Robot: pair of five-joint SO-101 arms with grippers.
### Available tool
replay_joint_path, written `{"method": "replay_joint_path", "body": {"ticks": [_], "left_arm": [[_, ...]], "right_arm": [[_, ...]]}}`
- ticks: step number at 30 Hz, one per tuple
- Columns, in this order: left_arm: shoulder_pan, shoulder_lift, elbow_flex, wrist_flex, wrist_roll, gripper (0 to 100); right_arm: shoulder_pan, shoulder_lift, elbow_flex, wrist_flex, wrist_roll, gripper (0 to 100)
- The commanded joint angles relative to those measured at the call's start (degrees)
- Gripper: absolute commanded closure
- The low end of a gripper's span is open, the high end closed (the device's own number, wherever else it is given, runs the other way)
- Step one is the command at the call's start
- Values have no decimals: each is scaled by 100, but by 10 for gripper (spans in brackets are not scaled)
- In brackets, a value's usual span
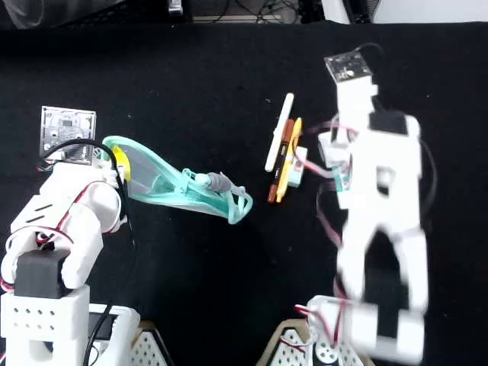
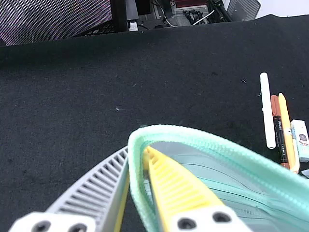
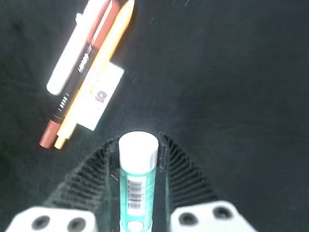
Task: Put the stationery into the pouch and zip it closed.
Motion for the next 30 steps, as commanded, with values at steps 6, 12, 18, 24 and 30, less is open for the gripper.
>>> {"method": "replay_joint_path", "body": {"ticks": [6,12,18,24,30], "left_arm": [[22,105,840,-35,18,970],[40,105,804,-35,26,970],[40,105,831,-202,26,970],[488,105,822,-431,229,970],[1279,105,831,-413,220,970]], "right_arm": [[-2189,-4910,1165,-475,-1081,985],[-4079,-6097,1358,-1697,-1371,985],[-5371,-6167,1789,-2831,-1327,985],[-5714,-6167,2360,-3648,-1319,985],[-5714,-6167,2756,-3991,-1319,985]]}}
